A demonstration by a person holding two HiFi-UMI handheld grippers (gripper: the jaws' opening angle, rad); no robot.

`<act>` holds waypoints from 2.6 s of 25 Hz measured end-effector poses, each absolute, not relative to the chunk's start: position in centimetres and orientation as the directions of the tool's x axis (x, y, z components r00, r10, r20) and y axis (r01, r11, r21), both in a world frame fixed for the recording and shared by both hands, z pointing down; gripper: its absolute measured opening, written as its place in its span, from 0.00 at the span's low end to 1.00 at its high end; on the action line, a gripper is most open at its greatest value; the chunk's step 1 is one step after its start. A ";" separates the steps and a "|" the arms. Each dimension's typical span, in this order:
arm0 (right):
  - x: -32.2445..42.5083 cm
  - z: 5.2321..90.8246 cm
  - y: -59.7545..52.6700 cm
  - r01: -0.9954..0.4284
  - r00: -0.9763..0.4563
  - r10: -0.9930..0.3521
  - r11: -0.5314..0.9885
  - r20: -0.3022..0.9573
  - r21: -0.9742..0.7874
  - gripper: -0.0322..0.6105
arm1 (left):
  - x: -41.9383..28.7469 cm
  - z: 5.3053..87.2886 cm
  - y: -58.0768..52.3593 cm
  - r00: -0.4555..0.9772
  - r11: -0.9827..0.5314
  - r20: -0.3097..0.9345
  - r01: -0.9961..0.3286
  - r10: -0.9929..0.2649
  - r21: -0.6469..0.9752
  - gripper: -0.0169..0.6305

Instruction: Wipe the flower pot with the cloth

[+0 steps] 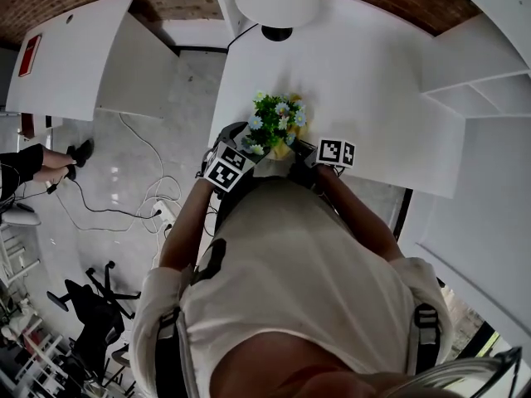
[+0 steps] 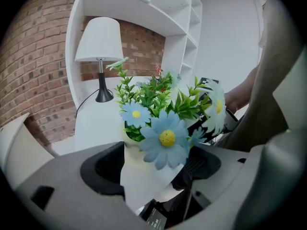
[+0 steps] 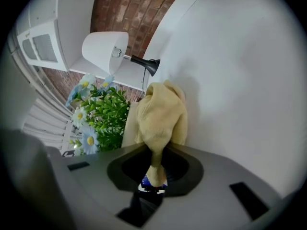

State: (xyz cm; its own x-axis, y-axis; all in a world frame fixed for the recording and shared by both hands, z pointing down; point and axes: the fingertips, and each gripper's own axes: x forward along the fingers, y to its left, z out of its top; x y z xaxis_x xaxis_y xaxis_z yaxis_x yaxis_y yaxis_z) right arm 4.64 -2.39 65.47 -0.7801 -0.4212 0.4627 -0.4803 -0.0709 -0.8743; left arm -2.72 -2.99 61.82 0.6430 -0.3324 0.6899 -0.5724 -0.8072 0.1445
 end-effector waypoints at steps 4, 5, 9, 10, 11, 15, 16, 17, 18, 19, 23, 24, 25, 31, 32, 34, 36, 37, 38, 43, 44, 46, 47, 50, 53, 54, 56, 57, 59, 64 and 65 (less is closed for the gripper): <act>5.5 63.9 -2.8 -0.461 -0.797 -0.433 -0.014 0.421 -0.887 0.15 | -3.5 60.5 -4.4 0.661 -0.797 0.653 -0.587 -0.369 0.144 0.59; 5.7 63.1 -2.9 -0.446 -0.803 -0.443 0.004 0.399 -0.895 0.15 | -3.4 60.7 -4.4 0.671 -0.802 0.653 -0.576 -0.351 0.161 0.59; 5.4 60.1 -4.1 -0.398 -0.826 -0.461 0.069 0.324 -0.915 0.15 | -2.8 62.9 -4.1 0.659 -0.831 0.693 -0.534 -0.293 0.156 0.59; 5.2 59.8 -4.3 -0.386 -0.830 -0.462 0.072 0.312 -0.920 0.15 | -2.7 63.2 -4.2 0.658 -0.828 0.688 -0.540 -0.307 0.147 0.59; 5.0 59.7 -4.5 -0.377 -0.832 -0.463 0.070 0.305 -0.924 0.15 | -2.6 63.3 -4.3 0.658 -0.821 0.680 -0.552 -0.324 0.144 0.59; 4.4 61.8 -3.4 -0.389 -0.821 -0.460 0.015 0.339 -0.921 0.15 | -2.2 63.1 -3.6 0.648 -0.800 0.674 -0.584 -0.354 0.141 0.59; 4.1 62.4 -2.9 -0.392 -0.818 -0.455 -0.004 0.351 -0.920 0.15 | -2.2 63.2 -3.3 0.644 -0.799 0.675 -0.587 -0.359 0.135 0.59; 3.9 63.0 -2.5 -0.394 -0.818 -0.448 -0.022 0.361 -0.919 0.15 | -2.2 63.2 -3.2 0.643 -0.796 0.673 -0.591 -0.366 0.132 0.59; 3.7 63.6 -2.3 -0.397 -0.817 -0.440 -0.037 0.372 -0.917 0.14 | -2.2 63.1 -3.3 0.645 -0.791 0.667 -0.597 -0.372 0.135 0.59; 3.6 64.2 -2.2 -0.405 -0.816 -0.432 -0.047 0.385 -0.913 0.14 | -2.2 62.8 -3.3 0.649 -0.786 0.662 -0.602 -0.376 0.143 0.59; 4.3 65.7 -2.2 -0.408 -0.811 -0.432 -0.066 0.394 -0.911 0.15 | -2.3 62.7 -2.5 0.649 -0.795 0.684 -0.583 -0.333 0.166 0.59; 4.7 65.9 -2.1 -0.397 -0.812 -0.436 -0.078 0.389 -0.914 0.15 | -2.4 62.6 -2.1 0.647 -0.805 0.694 -0.570 -0.316 0.165 0.59; 5.0 65.9 -2.1 -0.396 -0.812 -0.435 -0.082 0.390 -0.915 0.15 | -2.6 62.4 -1.9 0.646 -0.809 0.699 -0.564 -0.307 0.166 0.59; 6.1 63.5 -3.2 -0.365 -0.817 -0.452 -0.073 0.357 -0.928 0.15 | -4.3 62.2 -3.6 0.629 -0.798 0.712 -0.581 -0.313 0.161 0.59; 6.2 62.4 -3.6 -0.349 -0.816 -0.467 -0.076 0.342 -0.934 0.14 | -4.0 62.3 -4.0 0.626 -0.811 0.716 -0.567 -0.308 0.147 0.59; 6.8 61.0 -4.5 -0.350 -0.804 -0.493 -0.059 0.332 -0.935 0.14 | -3.3 63.0 -4.5 0.614 -0.832 0.733 -0.541 -0.293 0.121 0.59; 6.3 61.0 -5.2 -0.349 -0.808 -0.503 -0.008 0.305 -0.937 0.14 | -2.9 63.7 -4.4 0.610 -0.843 0.741 -0.525 -0.282 0.112 0.58; 5.7 61.4 -5.2 -0.346 -0.816 -0.495 0.005 0.299 -0.938 0.15 | -2.9 63.9 -4.2 0.613 -0.845 0.740 -0.522 -0.276 0.116 0.58; 5.1 61.9 -4.9 -0.354 -0.821 -0.481 0.007 0.307 -0.935 0.15 | -2.9 64.0 -3.9 0.615 -0.845 0.739 -0.521 -0.274 0.120 0.58; 3.6 64.4 -2.1 -0.422 -0.822 -0.411 -0.026 0.394 -0.906 0.15 | -2.7 63.9 -3.3 0.596 -0.811 0.731 -0.576 -0.331 0.103 0.58; 3.4 64.8 -1.8 -0.414 -0.826 -0.400 -0.046 0.396 -0.909 0.15 | -2.8 63.9 -3.1 0.591 -0.798 0.731 -0.593 -0.341 0.107 0.58; 3.5 65.4 -1.6 -0.419 -0.829 -0.379 -0.066 0.411 -0.906 0.15 | -2.9 63.8 -2.5 0.569 -0.788 0.748 -0.607 -0.342 0.102 0.58; 3.7 65.5 -1.6 -0.431 -0.828 -0.370 -0.063 0.423 -0.900 0.15 | -2.8 63.9 -2.1 0.556 -0.791 0.762 -0.605 -0.332 0.096 0.58; 4.6 65.0 -1.9 -0.441 -0.823 -0.373 -0.058 0.429 -0.896 0.15 | -2.6 63.8 -1.1 0.549 -0.794 0.787 -0.594 -0.282 0.129 0.58; 4.6 62.9 -2.8 -0.410 -0.831 -0.402 -0.022 0.384 -0.912 0.14 | -2.5 63.7 -0.9 0.565 -0.796 0.783 -0.584 -0.259 0.158 0.58; 4.4 61.9 -3.2 -0.405 -0.837 -0.404 0.005 0.368 -0.915 0.14 | -2.6 63.8 -1.0 0.562 -0.799 0.784 -0.582 -0.261 0.151 0.58; 3.8 60.3 -3.8 -0.404 -0.846 -0.404 0.059 0.349 -0.913 0.14 | -2.6 63.9 -1.0 0.558 -0.798 0.784 -0.586 -0.272 0.141 0.58; 3.6 59.7 -4.0 -0.403 -0.848 -0.407 0.077 0.340 -0.912 0.14 | -2.6 63.9 -0.9 0.559 -0.793 0.782 -0.593 -0.277 0.143 0.58; 3.4 59.0 -4.1 -0.392 -0.852 -0.413 0.096 0.322 -0.915 0.14 | -2.3 63.9 -0.8 0.564 -0.780 0.775 -0.607 -0.286 0.155 0.58; 3.5 61.5 -3.3 -0.379 -0.849 -0.410 0.033 0.334 -0.925 0.15 | -2.4 63.8 -0.5 0.568 -0.762 0.769 -0.624 -0.292 0.172 0.58; 3.6 62.4 -3.0 -0.386 -0.845 -0.405 0.011 0.349 -0.922 0.15 | -2.4 63.8 -0.4 0.570 -0.761 0.770 -0.624 -0.287 0.179 0.58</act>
State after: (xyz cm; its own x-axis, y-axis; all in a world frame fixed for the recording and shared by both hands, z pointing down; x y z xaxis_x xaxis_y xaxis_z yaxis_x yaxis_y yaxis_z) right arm 3.56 -2.99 62.40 -0.8451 -0.4049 0.3491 -0.3862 0.0109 -0.9223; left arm -2.37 -0.44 63.77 0.5704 -0.2869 0.7697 -0.6241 -0.7606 0.1790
